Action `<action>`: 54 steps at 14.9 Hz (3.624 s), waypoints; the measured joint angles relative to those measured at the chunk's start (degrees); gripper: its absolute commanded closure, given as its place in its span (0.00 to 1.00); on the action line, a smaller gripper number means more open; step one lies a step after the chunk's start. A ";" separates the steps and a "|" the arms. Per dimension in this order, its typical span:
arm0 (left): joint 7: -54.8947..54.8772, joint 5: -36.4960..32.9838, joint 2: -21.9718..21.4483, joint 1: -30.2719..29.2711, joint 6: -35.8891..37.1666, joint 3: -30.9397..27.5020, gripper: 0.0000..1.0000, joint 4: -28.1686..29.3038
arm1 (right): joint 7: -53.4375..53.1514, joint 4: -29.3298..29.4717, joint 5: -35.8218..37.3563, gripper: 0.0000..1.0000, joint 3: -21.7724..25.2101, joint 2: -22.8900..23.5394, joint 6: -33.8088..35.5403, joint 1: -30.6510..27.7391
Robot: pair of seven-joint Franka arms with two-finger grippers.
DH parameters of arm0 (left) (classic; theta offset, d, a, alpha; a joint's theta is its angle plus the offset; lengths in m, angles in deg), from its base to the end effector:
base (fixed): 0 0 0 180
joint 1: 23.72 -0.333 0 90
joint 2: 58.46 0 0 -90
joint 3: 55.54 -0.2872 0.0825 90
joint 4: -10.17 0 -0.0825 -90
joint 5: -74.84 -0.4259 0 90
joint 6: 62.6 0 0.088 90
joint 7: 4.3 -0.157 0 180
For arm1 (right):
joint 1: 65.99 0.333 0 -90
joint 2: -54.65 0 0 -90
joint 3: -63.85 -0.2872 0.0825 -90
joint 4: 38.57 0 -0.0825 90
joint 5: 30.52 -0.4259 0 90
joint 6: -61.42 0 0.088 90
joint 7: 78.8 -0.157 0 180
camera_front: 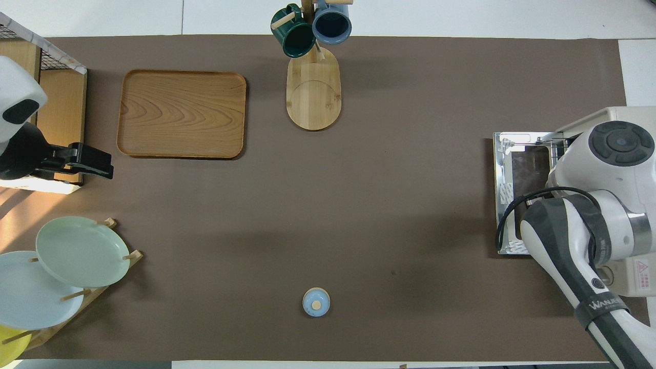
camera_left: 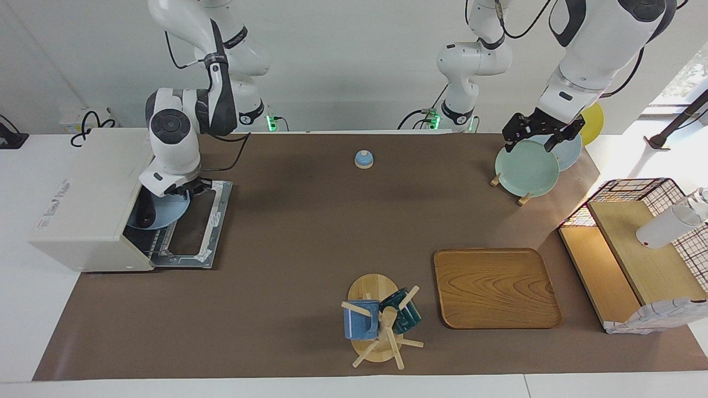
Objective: Put eggplant into oven
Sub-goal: 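Release the eggplant inside the oven and withdraw the right gripper, then push the oven door shut with the right gripper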
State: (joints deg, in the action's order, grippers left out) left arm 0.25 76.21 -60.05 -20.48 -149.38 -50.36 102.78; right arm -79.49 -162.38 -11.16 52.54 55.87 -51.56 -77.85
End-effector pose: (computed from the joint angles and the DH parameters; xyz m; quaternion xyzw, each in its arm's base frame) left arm 0.5711 -0.0889 0.5342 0.9987 -0.0339 -0.0380 0.0064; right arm 0.5412 -0.0415 0.2747 0.9815 0.0711 -0.1029 0.1451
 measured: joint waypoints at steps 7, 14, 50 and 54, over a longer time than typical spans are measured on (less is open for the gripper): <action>0.00 0.00 -0.04 -1.38 0.87 -0.02 0.00 0.00 | -2.01 3.60 -3.50 1.00 -0.86 1.36 -4.35 5.10; 0.00 0.00 -0.11 -1.38 1.06 0.02 0.00 -0.03 | -11.56 3.22 -3.53 1.00 -0.78 10.06 -11.33 8.35; 0.00 0.00 -0.12 -1.42 1.06 -0.22 0.00 -0.07 | 12.44 8.62 1.95 0.93 0.10 -2.78 5.52 -3.61; 0.00 0.00 -0.12 -1.42 1.06 -0.22 0.00 -0.07 | 12.50 14.60 -5.55 0.66 0.38 -5.50 16.50 -3.52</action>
State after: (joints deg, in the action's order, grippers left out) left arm 0.25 76.21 -60.17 -21.90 -148.32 -50.58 102.71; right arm -66.99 -147.78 -16.71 52.92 50.37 -35.06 -81.37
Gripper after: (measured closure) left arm 0.000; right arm 0.793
